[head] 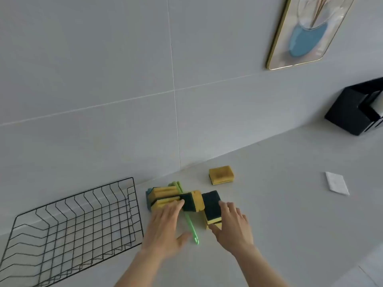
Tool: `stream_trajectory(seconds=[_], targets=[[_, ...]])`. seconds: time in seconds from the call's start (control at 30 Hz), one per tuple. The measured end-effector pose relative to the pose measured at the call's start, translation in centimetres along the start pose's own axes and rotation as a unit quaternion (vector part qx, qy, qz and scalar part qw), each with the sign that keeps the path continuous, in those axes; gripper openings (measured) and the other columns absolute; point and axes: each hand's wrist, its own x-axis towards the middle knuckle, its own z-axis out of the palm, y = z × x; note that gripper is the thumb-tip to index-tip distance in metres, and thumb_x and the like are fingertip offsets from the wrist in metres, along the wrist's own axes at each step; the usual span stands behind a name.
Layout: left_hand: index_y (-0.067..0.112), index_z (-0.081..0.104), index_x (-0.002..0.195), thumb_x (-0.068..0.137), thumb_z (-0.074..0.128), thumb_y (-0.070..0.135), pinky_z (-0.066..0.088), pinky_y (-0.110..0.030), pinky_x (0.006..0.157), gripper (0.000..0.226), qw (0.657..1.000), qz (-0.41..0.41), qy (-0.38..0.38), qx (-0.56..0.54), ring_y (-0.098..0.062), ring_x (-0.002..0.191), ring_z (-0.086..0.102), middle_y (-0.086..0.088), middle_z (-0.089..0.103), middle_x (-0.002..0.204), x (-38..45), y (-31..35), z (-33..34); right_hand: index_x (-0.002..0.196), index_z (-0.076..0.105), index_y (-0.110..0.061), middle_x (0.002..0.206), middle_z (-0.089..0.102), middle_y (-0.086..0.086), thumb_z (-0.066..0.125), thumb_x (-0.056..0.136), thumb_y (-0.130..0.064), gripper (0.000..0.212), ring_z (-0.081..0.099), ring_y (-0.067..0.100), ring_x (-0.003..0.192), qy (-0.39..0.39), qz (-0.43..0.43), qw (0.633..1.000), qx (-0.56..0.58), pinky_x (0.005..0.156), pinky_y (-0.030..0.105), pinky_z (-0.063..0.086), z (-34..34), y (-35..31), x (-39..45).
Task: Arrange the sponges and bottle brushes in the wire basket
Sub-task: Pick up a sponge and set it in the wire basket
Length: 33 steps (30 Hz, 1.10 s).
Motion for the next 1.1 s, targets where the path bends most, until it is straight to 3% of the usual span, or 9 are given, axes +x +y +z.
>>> stream_trajectory(seconds=[0.2, 0.33, 0.47, 0.57, 0.77, 0.9, 1.1], targets=[[0.024, -0.008, 0.155, 0.077, 0.072, 0.063, 0.012, -0.035, 0.121, 0.118, 0.999, -0.013, -0.007, 0.029, -0.020, 0.148, 0.013, 0.001, 0.018, 0.162, 5.3, 1.9, 2.1, 0.150, 0.018, -0.018, 0.131, 0.049, -0.003, 0.057, 0.078, -0.077, 0.101, 0.052, 0.020, 0.118, -0.008, 0.022, 0.999, 0.033, 0.095, 0.033, 0.045, 1.8, 1.5, 2.3], [0.023, 0.008, 0.153, 0.073, 0.080, 0.055, 0.022, -0.037, 0.119, 0.113, 0.999, -0.024, 0.012, 0.047, -0.021, 0.143, 0.026, 0.000, 0.033, 0.155, 7.9, 1.8, 3.5, 0.150, 0.015, -0.017, 0.126, 0.050, -0.004, 0.055, 0.073, -0.082, 0.109, 0.052, 0.018, 0.113, -0.018, 0.014, 0.999, 0.039, 0.091, 0.031, 0.045, 2.9, 1.5, 3.3], [0.026, 0.031, 0.134, 0.073, 0.082, 0.045, 0.036, -0.032, 0.108, 0.082, 0.998, -0.026, 0.054, 0.036, -0.018, 0.121, 0.048, 0.003, 0.057, 0.128, 8.9, 2.0, 4.4, 0.148, 0.022, -0.020, 0.122, 0.051, -0.004, 0.067, 0.079, -0.059, 0.091, 0.053, 0.018, 0.109, 0.000, 0.010, 0.998, 0.066, 0.088, 0.029, 0.045, 3.7, 1.7, 3.8], [0.029, 0.035, 0.126, 0.069, 0.085, 0.041, 0.039, -0.031, 0.103, 0.076, 0.998, -0.014, 0.063, 0.007, -0.017, 0.112, 0.052, 0.007, 0.058, 0.118, 9.0, 1.9, 4.3, 0.148, 0.025, -0.022, 0.127, 0.050, -0.005, 0.072, 0.075, -0.043, 0.089, 0.050, 0.018, 0.112, -0.010, -0.005, 0.991, 0.131, 0.092, 0.027, 0.044, 3.6, 2.9, 4.2], [0.040, 0.034, 0.130, 0.067, 0.069, 0.047, 0.039, -0.033, 0.103, 0.072, 0.996, 0.069, 0.044, -0.030, -0.010, 0.109, 0.043, 0.014, 0.044, 0.118, 9.6, 2.2, 1.9, 0.148, 0.018, -0.029, 0.135, 0.049, -0.009, 0.076, 0.067, -0.025, 0.099, 0.041, 0.017, 0.125, -0.079, -0.014, 0.974, 0.210, 0.095, 0.029, 0.045, 2.6, 5.9, 5.2], [0.039, 0.022, 0.146, 0.067, 0.067, 0.048, 0.030, -0.030, 0.105, 0.091, 0.993, 0.115, 0.001, -0.002, -0.012, 0.111, 0.040, 0.012, 0.043, 0.121, 10.7, 3.5, 1.6, 0.151, 0.009, -0.030, 0.148, 0.044, -0.005, 0.076, 0.071, -0.017, 0.105, 0.041, 0.019, 0.132, -0.100, -0.022, 0.958, 0.269, 0.099, 0.028, 0.039, 2.5, 6.0, 5.8], [0.031, 0.033, 0.123, 0.066, 0.078, 0.038, 0.039, -0.031, 0.099, 0.073, 0.991, 0.127, -0.031, -0.029, -0.018, 0.107, 0.044, 0.004, 0.053, 0.113, 12.0, 6.4, 3.0, 0.155, 0.002, -0.027, 0.130, 0.049, -0.010, 0.080, 0.073, -0.010, 0.115, 0.050, 0.018, 0.126, -0.079, -0.014, 0.935, 0.347, 0.096, 0.027, 0.040, 2.6, 6.0, 5.8]])
